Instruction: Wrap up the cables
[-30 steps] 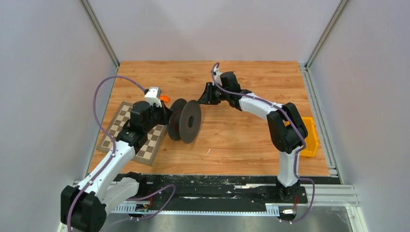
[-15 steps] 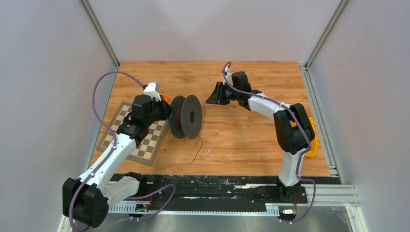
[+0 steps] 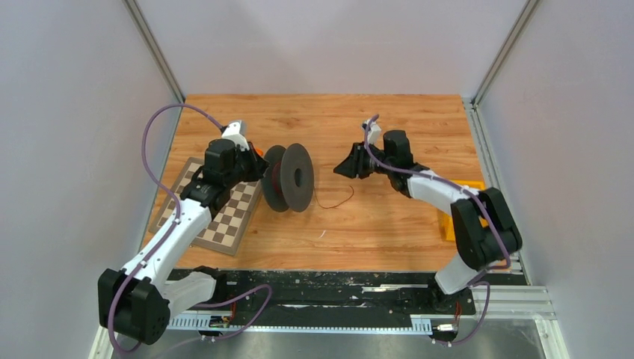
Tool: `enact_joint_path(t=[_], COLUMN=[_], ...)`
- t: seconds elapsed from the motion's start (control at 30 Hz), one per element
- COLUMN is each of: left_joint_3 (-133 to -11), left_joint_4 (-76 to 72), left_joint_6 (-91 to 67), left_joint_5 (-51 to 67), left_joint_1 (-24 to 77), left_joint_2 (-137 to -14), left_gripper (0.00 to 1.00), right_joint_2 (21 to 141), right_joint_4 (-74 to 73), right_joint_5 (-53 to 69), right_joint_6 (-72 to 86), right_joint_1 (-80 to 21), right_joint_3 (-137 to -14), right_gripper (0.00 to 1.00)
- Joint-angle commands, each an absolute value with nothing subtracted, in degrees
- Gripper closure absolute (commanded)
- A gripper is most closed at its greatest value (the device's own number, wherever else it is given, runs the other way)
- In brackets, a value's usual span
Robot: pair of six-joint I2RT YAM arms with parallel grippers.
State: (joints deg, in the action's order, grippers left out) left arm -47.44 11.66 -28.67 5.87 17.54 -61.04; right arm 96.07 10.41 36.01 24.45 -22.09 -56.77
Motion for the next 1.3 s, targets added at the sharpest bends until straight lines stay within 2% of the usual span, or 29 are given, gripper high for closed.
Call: enact_joint_path(t=[0.0, 0.1, 0.17, 0.27, 0.4, 0.63, 0.93, 1.27], left_joint_3=[-50.98, -50.09, -49.42, -48.8, -48.59, -46.25, -45.36, -44.84], left_joint_4=[10.02, 9.36, 8.94, 8.41, 8.33, 7.83, 7.39, 7.04], left_joint_6=[-32.75, -34.4, -35.94, -38.08, -38.83, -40.17, -42.58, -43.94], left_joint_5=[5.06, 4.61, 3.62, 2.8, 3.09, 2.51, 2.14, 1.21], left_joint_1=[16.8, 16.49, 16.11, 15.46, 15.35, 15.35, 15.44, 15.45], left_joint_2=[-62.43, -63.1, -63.26, -63.32, -62.95, -61.97, -61.69, -61.08], left_gripper=[1.0, 1.0, 1.0, 1.0, 1.0, 1.0, 1.0, 1.0], right_joint_2=[85.11, 82.38, 81.72, 82.99, 85.97, 94.82, 102.68, 104.68], right_joint_4=[27.74, 27.84, 26.23, 16.27, 10.61, 10.03, 6.92, 6.86], right_joint_5=[35.96, 26.61, 17.39, 2.59, -5.08, -4.84, -12.29, -11.45], right_joint_6=[10.67, 9.79, 19.66, 35.62, 44.15, 49.69, 41.98, 39.7], right_joint_1=[-27.24, -31.67, -32.7, -33.64, -33.1, -31.94, -31.65, -33.41], right_joint_3=[-44.21, -39.41, -37.84, -38.92, -42.16, -46.35, -52.04, -51.73], right_gripper=[0.66, 0.65, 0.65, 0.65, 0.6, 0.58, 0.66, 0.75])
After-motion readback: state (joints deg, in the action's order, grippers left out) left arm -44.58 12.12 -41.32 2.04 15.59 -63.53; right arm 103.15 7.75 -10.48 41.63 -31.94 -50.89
